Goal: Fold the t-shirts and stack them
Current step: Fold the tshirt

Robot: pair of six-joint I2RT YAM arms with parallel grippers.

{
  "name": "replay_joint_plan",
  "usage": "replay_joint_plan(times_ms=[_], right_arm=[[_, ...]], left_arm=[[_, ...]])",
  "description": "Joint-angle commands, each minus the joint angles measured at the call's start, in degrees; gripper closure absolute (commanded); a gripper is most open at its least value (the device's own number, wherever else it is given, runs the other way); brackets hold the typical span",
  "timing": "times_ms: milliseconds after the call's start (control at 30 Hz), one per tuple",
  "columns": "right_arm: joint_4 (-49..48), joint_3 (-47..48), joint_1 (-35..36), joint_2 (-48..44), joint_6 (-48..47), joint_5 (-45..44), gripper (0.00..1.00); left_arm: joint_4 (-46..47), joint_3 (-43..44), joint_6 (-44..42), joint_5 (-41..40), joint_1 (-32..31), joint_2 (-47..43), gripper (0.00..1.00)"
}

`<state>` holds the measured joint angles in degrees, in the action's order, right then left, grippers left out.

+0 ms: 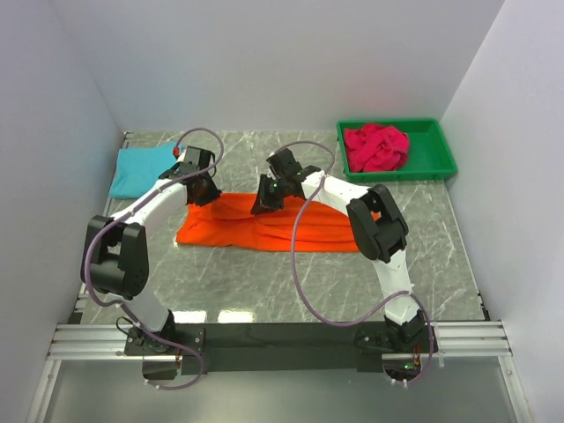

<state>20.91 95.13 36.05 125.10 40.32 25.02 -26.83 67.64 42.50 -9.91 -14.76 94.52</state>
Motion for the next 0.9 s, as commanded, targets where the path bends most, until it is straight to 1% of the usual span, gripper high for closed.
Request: replay_joint_plan(times_ms=[0,33,100,133,167,200,233,300,333,400,433,500,567,600,667,700,767,800,867], right_arm=[[-2.8,0.2,-0.8,-1.4,-0.7,-3.3,0.76],[-2.6,0.3,-0.9,-1.4,-0.7,-3.6,0.67],[-2.5,0.1,-1.2,-2.2,-0.8,-4.7,0.63],[-3.5,-1.5,-1.2,-3.1,-1.2,-5.3,0.6],[-4.2,-2.5,-1.3,-4.2,-1.6,-5.8,0.55],[-4.9,-4.1,-1.7,-6.5,-2.7,-6.3,0.52],[-4.9,-4.8,-1.9,-7.7,-3.8,-6.5,0.51],[-3.8,-5.3,-1.9,-10.1,-6.6,-7.0,0.49],[-1.2,-5.2,-2.0,-10.8,-10.0,-7.6,0.48],[1.7,-5.7,-1.9,-12.6,-14.4,-8.7,0.47],[3.7,-7.2,-1.9,-13.4,-15.6,-9.9,0.47],[4.4,-9.6,-1.9,-16.5,-17.5,-11.0,0.47],[5.4,-13.4,-1.9,-19.4,-19.2,-12.7,0.48],[6.7,-14.2,-2.0,-20.2,-20.3,-13.6,0.48],[7.7,-16.7,-1.8,-22.2,-21.2,-14.6,0.48],[8.2,-17.5,-1.7,-22.7,-21.5,-15.0,0.49],[9.7,-19.1,-1.3,-23.9,-21.9,-16.1,0.56],[10.5,-19.9,-0.6,-24.1,-22.0,-16.6,0.58],[11.0,-20.5,-0.1,-24.0,-21.7,-17.2,0.59]], left_arm=[[4.2,-0.2,0.0,-0.1,0.6,1.0,0.68],[4.6,-0.2,0.1,-0.4,0.7,1.1,0.55],[4.8,-1.2,1.3,-0.7,1.2,-0.1,0.46],[4.9,-1.9,1.8,-1.0,1.3,-1.3,0.38],[5.8,-3.8,2.6,-1.4,1.5,-4.4,0.33],[6.0,-4.9,2.9,-2.7,1.8,-7.7,0.26],[5.9,-5.8,3.3,-3.6,2.1,-9.3,0.23],[3.8,-8.0,4.3,-4.8,2.4,-11.8,0.21],[2.9,-8.8,4.3,-5.5,2.6,-13.6,0.15],[1.4,-11.9,4.9,-5.7,3.2,-15.0,0.13],[1.2,-13.1,5.0,-5.4,3.5,-16.1,0.13],[1.6,-16.6,5.7,-4.9,4.7,-17.0,0.15],[1.5,-18.2,5.8,-5.2,5.2,-17.1,0.22],[1.6,-18.5,5.8,-5.5,5.4,-16.8,0.29],[1.5,-18.6,5.4,-5.6,5.4,-15.3,0.35],[1.2,-18.5,5.3,-6.0,5.6,-14.5,0.43],[0.5,-18.2,5.4,-7.4,5.9,-12.3,0.49],[0.1,-18.2,5.4,-7.7,6.6,-11.7,0.55],[-0.9,-18.8,6.8,-8.0,7.5,-10.3,0.61]])
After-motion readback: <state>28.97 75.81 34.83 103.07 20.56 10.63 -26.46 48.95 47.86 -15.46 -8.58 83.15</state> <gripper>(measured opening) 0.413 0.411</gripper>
